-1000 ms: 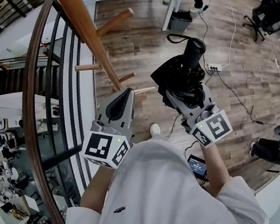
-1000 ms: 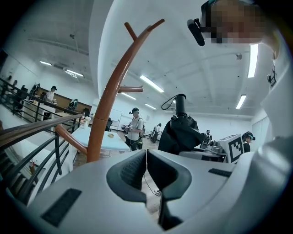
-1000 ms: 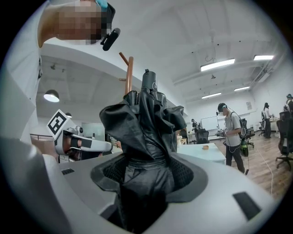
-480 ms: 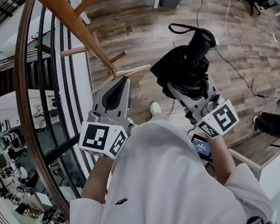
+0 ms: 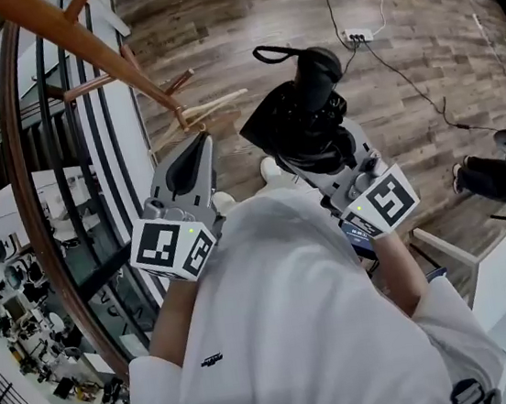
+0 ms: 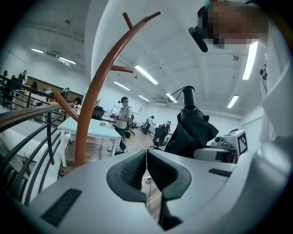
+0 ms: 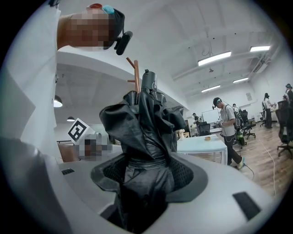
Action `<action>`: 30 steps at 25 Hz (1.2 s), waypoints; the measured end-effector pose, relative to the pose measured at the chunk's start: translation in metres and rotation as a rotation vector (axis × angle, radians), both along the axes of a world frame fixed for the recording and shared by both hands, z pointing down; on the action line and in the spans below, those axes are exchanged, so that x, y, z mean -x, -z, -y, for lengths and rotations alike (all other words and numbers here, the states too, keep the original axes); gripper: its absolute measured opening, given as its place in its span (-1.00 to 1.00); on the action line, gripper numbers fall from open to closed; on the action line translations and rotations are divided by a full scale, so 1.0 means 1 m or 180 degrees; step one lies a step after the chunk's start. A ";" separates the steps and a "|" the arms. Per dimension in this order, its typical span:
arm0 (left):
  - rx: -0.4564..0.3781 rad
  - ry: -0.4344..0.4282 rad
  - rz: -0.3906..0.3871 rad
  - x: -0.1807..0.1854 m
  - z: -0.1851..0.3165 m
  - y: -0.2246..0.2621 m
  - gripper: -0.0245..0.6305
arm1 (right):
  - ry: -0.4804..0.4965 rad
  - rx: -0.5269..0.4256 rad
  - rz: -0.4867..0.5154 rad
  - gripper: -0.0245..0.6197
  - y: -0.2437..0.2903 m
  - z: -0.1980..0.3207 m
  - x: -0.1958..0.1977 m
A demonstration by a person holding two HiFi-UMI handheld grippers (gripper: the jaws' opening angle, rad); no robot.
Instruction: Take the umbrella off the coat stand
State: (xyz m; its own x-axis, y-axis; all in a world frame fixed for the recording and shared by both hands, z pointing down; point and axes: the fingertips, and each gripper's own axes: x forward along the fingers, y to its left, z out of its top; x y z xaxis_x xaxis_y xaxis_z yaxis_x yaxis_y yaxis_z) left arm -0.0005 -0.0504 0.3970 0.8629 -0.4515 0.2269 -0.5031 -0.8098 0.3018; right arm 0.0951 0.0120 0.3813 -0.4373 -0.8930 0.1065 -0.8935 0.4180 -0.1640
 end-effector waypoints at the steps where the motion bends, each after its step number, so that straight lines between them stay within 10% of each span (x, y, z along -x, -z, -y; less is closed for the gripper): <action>1: 0.0010 -0.0010 0.0001 -0.001 -0.002 -0.001 -0.85 | 0.0006 0.0030 0.0023 -0.07 -0.002 -0.003 0.002; 30: 0.0172 0.0266 0.0034 0.013 -0.040 -0.015 -0.85 | 0.0231 0.0270 0.0155 -0.07 -0.026 -0.037 0.038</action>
State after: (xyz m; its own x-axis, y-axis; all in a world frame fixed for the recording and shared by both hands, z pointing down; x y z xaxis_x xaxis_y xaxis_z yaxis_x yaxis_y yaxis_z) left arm -0.0136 -0.0104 0.4124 0.8201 -0.5088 0.2620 -0.5718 -0.7475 0.3381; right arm 0.0576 0.0494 0.4074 -0.5069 -0.8475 0.1575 -0.8516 0.4640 -0.2440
